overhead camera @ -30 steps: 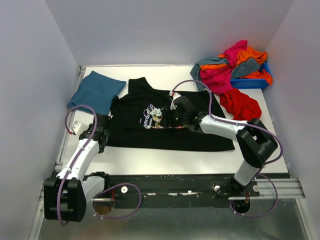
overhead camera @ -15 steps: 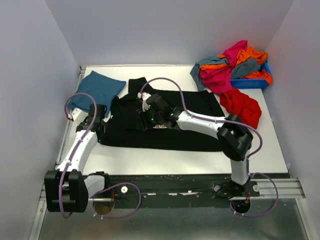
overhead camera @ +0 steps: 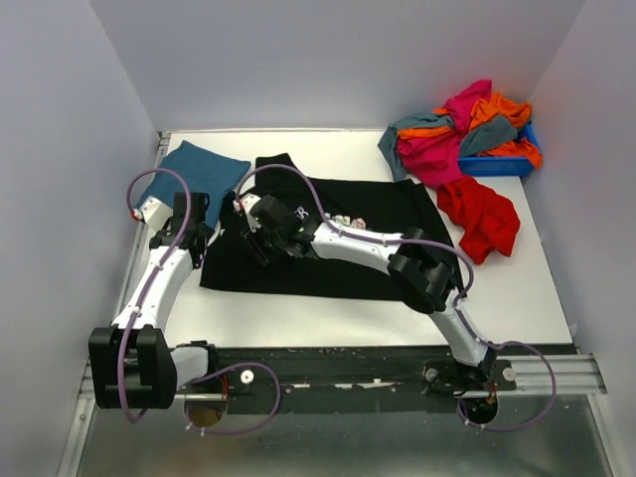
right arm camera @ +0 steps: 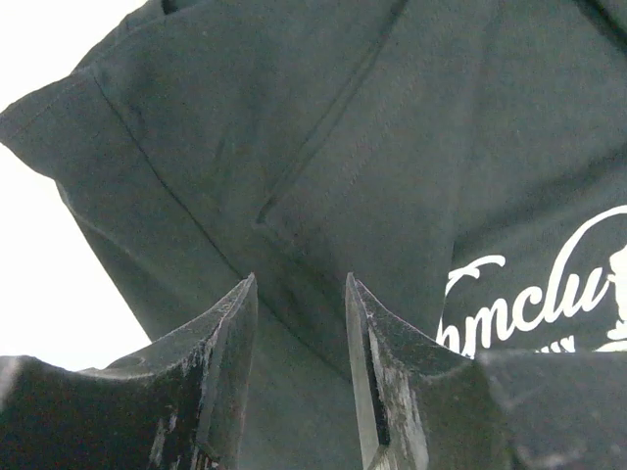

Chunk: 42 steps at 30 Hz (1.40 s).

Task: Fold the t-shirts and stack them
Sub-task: Fold the flattened tshirt in 1/3 of the way

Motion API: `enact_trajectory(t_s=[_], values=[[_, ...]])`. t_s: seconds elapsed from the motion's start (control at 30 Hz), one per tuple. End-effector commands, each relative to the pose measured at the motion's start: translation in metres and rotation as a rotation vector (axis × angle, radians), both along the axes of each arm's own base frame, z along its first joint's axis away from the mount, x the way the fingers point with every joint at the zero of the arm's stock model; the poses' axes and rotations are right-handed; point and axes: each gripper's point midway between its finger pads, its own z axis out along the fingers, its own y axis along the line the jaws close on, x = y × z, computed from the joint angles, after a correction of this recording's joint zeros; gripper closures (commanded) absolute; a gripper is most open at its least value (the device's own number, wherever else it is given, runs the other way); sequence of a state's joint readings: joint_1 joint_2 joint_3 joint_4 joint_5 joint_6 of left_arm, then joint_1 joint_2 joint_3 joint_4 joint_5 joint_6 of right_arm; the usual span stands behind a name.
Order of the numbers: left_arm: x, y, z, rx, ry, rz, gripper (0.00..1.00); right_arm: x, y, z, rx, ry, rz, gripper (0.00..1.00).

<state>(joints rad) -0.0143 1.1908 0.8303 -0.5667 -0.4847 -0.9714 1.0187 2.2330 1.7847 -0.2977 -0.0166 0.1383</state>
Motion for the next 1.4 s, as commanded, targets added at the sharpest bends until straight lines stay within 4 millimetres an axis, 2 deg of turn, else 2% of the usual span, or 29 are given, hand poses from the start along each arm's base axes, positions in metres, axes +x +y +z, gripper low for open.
enact_trajectory(t_s=[0.0, 0.03, 0.07, 0.23, 0.33, 0.4, 0.43, 0.5, 0.6, 0.73, 0.97, 1.2, 1.37], values=[[0.005, -0.002, 0.001, -0.016, -0.012, -0.004, 0.33, 0.006, 0.009, -0.012, -0.084, -0.078, 0.045, 0.51], [0.006, -0.002, 0.001, -0.015, -0.009, -0.005, 0.33, 0.007, 0.011, -0.014, -0.09, -0.082, 0.046, 0.51], [0.005, 0.007, 0.001, -0.015, -0.009, 0.022, 0.33, 0.008, 0.014, -0.016, -0.093, -0.087, 0.053, 0.5], [0.007, 0.005, 0.0, -0.041, -0.018, 0.015, 0.33, 0.006, 0.022, -0.029, -0.107, -0.085, 0.085, 0.49], [0.007, 0.008, -0.001, -0.042, -0.023, 0.023, 0.33, 0.007, 0.021, -0.037, -0.118, -0.082, 0.082, 0.57], [0.008, 0.01, -0.002, -0.043, -0.021, 0.026, 0.33, 0.008, 0.021, -0.035, -0.111, -0.091, 0.077, 0.7], [0.009, 0.011, -0.003, -0.044, -0.021, 0.028, 0.33, 0.009, 0.021, -0.03, -0.101, -0.103, 0.072, 0.77], [0.012, 0.01, -0.004, -0.048, -0.021, 0.018, 0.34, 0.012, 0.017, -0.018, -0.077, -0.131, 0.041, 0.84], [0.019, 0.007, -0.005, -0.047, -0.024, -0.018, 0.37, 0.013, 0.014, 0.002, -0.022, -0.154, 0.019, 0.85], [0.023, 0.004, -0.011, -0.05, -0.013, -0.044, 0.38, 0.016, 0.011, 0.02, 0.037, -0.137, -0.009, 0.88], [0.04, -0.005, -0.014, -0.067, -0.026, -0.116, 0.38, 0.036, -0.012, 0.037, 0.195, 0.047, -0.062, 0.9], [0.065, -0.018, -0.011, -0.095, -0.05, -0.168, 0.38, 0.058, -0.053, 0.013, 0.265, 0.25, -0.208, 0.89], [0.087, -0.031, -0.009, -0.094, -0.055, -0.23, 0.38, 0.059, -0.071, -0.005, 0.295, 0.341, -0.257, 0.84]])
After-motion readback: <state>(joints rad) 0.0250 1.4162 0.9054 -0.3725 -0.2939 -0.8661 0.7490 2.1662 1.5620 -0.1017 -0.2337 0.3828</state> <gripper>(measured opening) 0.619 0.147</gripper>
